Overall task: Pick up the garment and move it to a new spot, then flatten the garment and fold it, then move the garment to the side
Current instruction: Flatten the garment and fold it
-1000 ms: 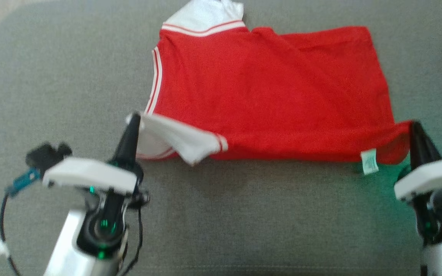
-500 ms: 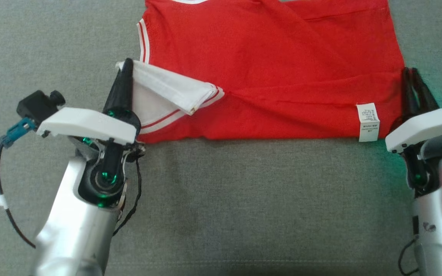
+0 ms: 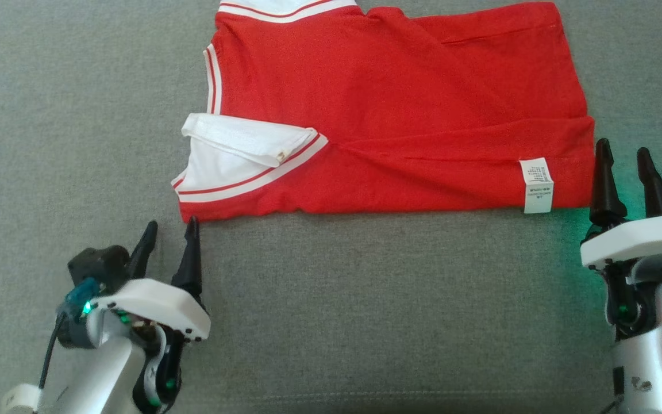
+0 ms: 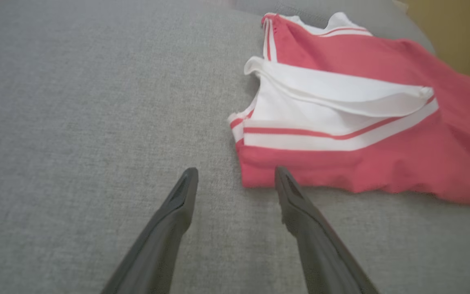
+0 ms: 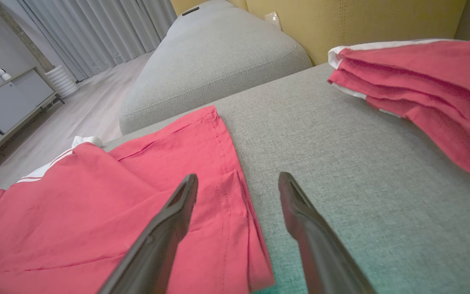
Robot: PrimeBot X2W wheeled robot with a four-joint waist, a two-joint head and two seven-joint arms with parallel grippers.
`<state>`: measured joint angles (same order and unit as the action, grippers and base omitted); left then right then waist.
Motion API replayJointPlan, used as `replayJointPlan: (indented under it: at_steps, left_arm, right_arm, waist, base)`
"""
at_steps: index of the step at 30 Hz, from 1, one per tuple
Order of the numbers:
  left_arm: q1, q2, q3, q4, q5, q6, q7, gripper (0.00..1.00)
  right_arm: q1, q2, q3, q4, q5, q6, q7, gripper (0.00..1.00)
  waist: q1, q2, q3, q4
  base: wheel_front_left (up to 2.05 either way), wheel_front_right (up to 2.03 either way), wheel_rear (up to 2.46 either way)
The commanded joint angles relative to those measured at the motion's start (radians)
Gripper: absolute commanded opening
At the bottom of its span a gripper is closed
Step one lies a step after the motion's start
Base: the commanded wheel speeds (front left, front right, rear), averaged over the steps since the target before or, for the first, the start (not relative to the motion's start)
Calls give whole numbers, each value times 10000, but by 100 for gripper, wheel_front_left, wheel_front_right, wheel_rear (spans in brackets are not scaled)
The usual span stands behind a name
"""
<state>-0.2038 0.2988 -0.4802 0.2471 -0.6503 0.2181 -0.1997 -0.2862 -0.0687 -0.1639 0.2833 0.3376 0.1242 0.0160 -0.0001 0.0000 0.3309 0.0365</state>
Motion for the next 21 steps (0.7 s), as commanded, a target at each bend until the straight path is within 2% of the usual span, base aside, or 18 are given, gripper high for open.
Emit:
replayJointPlan:
  at_steps: [1,3,12,13,15,16,21]
  left_arm:
    - [-547,206,347,-97,153,115,-155,100]
    - [-707,160,315,397,322,177,-253,100]
    - [-1139,-227,438,2111,147,-348,-500,100]
    - [-1195,-238,416,2243,169,-421,-512,92]
    - [-1310,-254,305,2471,219,-651,-528,7]
    - [-1367,-258,226,2581,248,-774,-530,0]
    - [-1538,-365,-9,2887,300,-1175,-549,0]
  right_arm:
    - [-132,25,183,-410,33,65,-142,100]
    - [-114,78,184,-391,71,65,-142,100]
    - [-312,165,8,46,69,65,-338,100]
    - [-316,168,7,110,52,65,-365,100]
    - [-325,174,18,272,31,65,-368,100]
    - [-336,176,34,364,13,65,-358,100]
    - [-386,182,14,1014,-130,65,-173,100]
  waist:
    - [1,0,11,-34]
    - [1,0,21,-93]
    - [1,0,-67,-259]
    - [1,0,-92,-256]
    - [1,0,-136,-245]
    - [1,0,-155,-240]
    - [1,0,-310,-121]
  base:
    - [0,0,0]
    - [0,0,0]
    - [0,0,0]
    - [0,0,0]
    - [0,0,0]
    - [0,0,0]
    - [0,0,0]
